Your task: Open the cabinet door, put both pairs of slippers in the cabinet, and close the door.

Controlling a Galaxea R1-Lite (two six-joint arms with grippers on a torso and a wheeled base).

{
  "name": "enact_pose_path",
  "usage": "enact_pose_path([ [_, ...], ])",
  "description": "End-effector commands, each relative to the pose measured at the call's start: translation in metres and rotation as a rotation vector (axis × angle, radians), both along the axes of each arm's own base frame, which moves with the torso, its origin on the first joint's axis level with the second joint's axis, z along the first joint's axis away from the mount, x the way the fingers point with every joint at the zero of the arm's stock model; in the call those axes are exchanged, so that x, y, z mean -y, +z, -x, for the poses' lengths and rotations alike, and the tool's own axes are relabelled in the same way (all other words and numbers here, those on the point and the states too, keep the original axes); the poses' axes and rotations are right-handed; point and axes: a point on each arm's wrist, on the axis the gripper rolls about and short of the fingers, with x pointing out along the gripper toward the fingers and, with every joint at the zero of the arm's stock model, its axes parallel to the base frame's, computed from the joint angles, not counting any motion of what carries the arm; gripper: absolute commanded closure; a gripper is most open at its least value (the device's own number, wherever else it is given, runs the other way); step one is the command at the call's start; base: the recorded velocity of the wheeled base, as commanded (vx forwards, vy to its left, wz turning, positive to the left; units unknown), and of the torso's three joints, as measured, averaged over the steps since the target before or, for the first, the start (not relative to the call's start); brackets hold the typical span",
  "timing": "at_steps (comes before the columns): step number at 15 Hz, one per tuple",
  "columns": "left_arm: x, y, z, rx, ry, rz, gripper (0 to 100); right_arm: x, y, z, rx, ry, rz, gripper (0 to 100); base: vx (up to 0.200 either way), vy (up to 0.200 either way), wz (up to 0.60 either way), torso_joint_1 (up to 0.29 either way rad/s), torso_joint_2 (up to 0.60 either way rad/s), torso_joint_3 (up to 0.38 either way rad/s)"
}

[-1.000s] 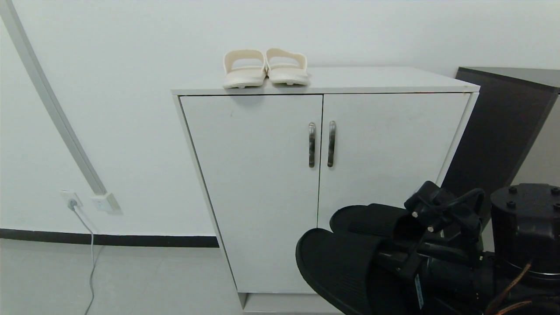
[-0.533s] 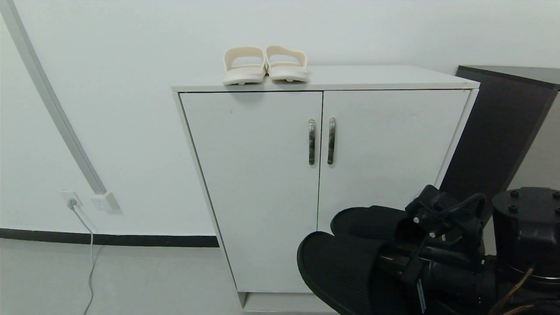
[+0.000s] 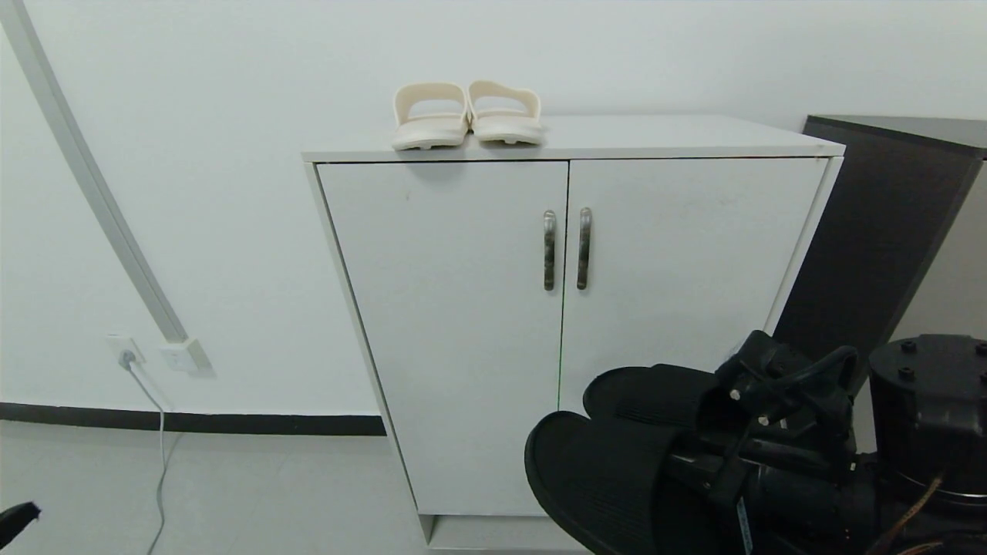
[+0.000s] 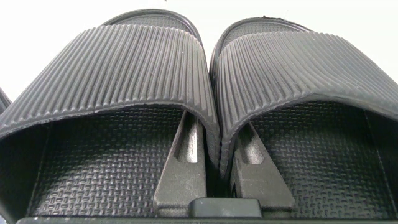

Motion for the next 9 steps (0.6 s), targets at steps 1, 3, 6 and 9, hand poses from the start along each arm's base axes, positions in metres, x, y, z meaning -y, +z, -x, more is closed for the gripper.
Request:
enact_pose_path([
  [1,0.003,0.014,-0.041,-0.101,-0.100,0.010,0,0.000,0.000,0.000,0.000,0.002,0.000,100,0.000,0.000,0.00,0.000,0.00,0.000],
  [3,0.009,0.026,-0.061,-0.117,-0.188,0.012,0,0.000,-0.002,0.000,-0.004,0.003,0.003,100,0.000,0.000,0.00,0.000,0.00,0.000],
  [6,0.026,0.036,-0.087,-0.160,-0.316,0.003,0,0.000,-0.002,0.000,-0.004,0.003,0.003,100,0.000,0.000,0.00,0.000,0.00,0.000],
  [9,0.045,0.040,-0.119,-0.180,-0.393,0.013,0,0.000,-0.002,0.000,-0.005,0.003,0.004,100,0.000,0.000,0.00,0.000,0.00,0.000],
])
